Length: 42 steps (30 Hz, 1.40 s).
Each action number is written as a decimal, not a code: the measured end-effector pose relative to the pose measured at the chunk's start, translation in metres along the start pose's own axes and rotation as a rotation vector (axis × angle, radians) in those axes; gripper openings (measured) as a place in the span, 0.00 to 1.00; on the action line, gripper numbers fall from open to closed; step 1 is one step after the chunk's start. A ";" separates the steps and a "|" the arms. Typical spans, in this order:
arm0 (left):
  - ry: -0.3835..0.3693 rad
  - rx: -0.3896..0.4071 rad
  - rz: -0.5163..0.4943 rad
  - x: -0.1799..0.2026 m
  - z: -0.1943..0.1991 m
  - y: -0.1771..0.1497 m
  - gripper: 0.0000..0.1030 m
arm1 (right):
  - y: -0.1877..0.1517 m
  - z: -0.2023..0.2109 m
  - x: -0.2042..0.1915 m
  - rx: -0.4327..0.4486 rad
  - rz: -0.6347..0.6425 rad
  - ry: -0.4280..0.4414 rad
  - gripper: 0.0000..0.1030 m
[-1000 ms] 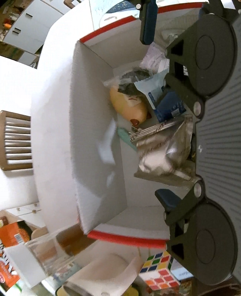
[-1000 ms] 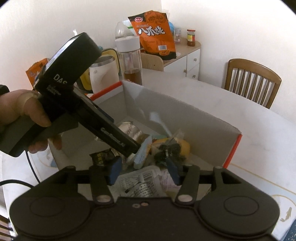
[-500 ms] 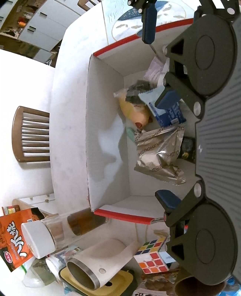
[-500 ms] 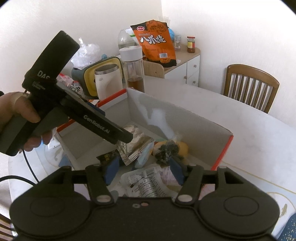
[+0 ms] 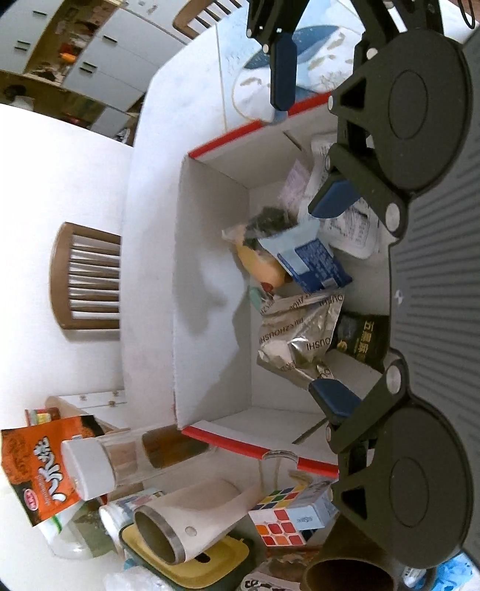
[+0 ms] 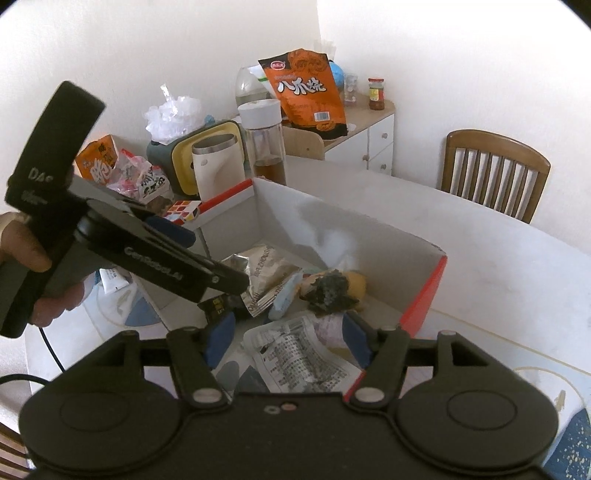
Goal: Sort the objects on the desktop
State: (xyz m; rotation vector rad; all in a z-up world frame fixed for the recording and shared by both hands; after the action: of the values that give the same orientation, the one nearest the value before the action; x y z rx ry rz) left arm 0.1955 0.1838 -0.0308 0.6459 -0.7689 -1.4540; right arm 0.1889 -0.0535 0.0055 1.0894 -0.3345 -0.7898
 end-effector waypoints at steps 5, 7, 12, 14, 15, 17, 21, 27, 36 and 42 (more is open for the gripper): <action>-0.001 0.055 0.010 0.008 0.017 -0.002 0.91 | -0.003 0.013 0.004 0.014 0.003 -0.018 0.66; 0.000 0.062 0.017 0.011 0.020 -0.004 0.91 | -0.003 0.018 0.007 0.021 -0.004 -0.027 0.66; -0.013 0.083 0.039 0.017 0.030 -0.008 0.91 | -0.003 0.032 0.013 0.045 -0.018 -0.038 0.68; -0.020 0.092 0.040 0.021 0.034 -0.009 0.91 | -0.004 0.038 0.014 0.053 -0.022 -0.043 0.69; -0.020 0.096 0.036 0.023 0.036 -0.010 0.91 | -0.004 0.041 0.015 0.057 -0.026 -0.041 0.70; -0.020 0.103 0.034 0.026 0.039 -0.013 0.93 | -0.004 0.046 0.015 0.064 -0.025 -0.041 0.71; -0.020 0.108 0.047 0.026 0.041 -0.018 1.00 | -0.003 0.056 0.013 0.086 -0.027 -0.045 0.77; -0.033 0.109 0.048 0.033 0.051 -0.028 1.00 | -0.004 0.071 0.010 0.109 -0.012 -0.047 0.80; -0.057 0.150 0.042 0.043 0.074 -0.040 1.00 | -0.013 0.088 0.008 0.118 -0.029 -0.065 0.80; -0.068 0.173 0.021 0.050 0.082 -0.045 1.00 | -0.018 0.094 0.009 0.117 -0.040 -0.067 0.81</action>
State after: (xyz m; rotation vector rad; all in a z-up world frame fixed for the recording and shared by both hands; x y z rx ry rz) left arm 0.1013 0.1381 -0.0129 0.7206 -0.9594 -1.4058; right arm 0.1317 -0.1260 0.0307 1.1840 -0.4210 -0.8527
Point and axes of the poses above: each gripper's, at about its wrist camera, not at the fingertips, and z roughly against the way its jaws point, x to its right, y to its top, the point moved 1 cm from there along -z, roughly the way its jaws point, and after that the axes turned 15 degrees about x, right-handed, at the moved point
